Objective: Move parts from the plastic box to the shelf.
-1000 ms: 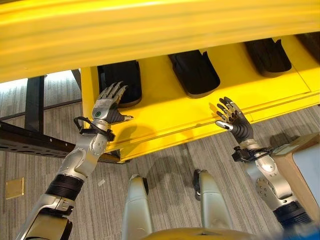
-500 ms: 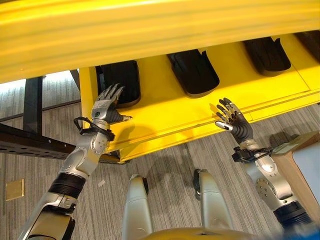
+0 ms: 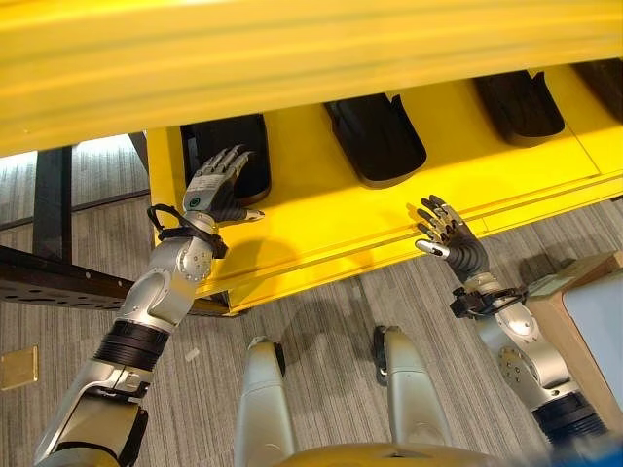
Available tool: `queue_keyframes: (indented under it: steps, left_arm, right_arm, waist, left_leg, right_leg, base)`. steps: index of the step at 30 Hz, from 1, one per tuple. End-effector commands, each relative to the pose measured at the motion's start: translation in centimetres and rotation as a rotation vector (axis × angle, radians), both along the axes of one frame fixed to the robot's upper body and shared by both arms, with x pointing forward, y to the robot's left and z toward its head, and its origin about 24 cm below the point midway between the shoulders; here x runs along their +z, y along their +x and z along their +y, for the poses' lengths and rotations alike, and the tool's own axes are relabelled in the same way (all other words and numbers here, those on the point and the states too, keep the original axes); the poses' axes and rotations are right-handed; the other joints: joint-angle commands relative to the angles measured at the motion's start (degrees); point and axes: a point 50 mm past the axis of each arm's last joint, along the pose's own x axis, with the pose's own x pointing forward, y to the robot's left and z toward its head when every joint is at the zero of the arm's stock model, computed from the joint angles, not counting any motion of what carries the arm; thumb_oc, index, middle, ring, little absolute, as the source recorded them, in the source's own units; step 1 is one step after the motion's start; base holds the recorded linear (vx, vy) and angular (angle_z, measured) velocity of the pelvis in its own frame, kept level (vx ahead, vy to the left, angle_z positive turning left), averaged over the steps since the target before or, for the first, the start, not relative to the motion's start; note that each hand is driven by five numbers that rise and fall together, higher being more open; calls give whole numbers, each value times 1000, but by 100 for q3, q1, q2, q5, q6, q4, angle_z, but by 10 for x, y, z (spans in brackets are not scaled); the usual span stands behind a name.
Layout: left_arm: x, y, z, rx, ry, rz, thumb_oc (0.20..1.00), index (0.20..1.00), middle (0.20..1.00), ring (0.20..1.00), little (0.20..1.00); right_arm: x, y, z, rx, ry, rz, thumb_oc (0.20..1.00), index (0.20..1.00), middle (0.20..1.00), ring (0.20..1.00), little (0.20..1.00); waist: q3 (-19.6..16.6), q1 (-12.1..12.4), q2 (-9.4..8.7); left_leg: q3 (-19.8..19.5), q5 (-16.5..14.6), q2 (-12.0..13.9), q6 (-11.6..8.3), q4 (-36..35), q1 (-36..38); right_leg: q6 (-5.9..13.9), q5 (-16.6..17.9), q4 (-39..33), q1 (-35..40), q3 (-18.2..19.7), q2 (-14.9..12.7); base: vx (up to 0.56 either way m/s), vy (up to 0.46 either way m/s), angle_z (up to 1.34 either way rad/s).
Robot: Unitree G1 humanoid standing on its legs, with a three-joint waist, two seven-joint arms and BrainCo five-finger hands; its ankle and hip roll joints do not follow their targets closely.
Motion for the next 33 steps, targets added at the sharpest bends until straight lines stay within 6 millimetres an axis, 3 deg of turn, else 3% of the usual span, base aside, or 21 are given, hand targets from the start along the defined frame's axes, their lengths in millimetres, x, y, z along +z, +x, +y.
queue_keyframes:
  steps: [1,7,16,33]
  left_arm:
    - [28,4,-13,-68,68,-85,1000,1000,1000,1000,1000]
    - [42,-2,-17,-119,34,-65,1000,1000,1000,1000,1000]
    - [47,0,-16,-133,33,-4,1000,1000,1000,1000,1000]
    - [28,4,0,-49,41,137,1000,1000,1000,1000,1000]
  right_arm:
    - [11,-3,-8,-19,-9,-65,1000,1000,1000,1000,1000]
    - [6,-3,-6,-6,-10,-34,1000,1000,1000,1000,1000]
    - [-1,-6,-8,5,-8,7,1000,1000,1000,1000,1000]
    - [-6,-9,-9,21,-9,39,1000,1000,1000,1000,1000]
  waist:
    - [-268,63,101]
    - [-250,90,109]
    - [-275,82,113]
    - [-187,87,97]
  left_leg:
    - [-59,414,26,187,-68,-3]
    - [-60,406,18,188,-49,6]
    - [-65,401,19,176,-54,37]
    - [-47,383,-3,180,-37,90]
  right_leg:
    - [-219,371,133,-100,110,105]
    - [-231,368,155,-98,115,122]
    - [-237,334,171,-60,96,130]
    - [-242,324,206,-9,119,124]
  base:
    - [0,0,0]
    - [0,-6,0]
    - [1,-4,0]
    - [0,0,0]
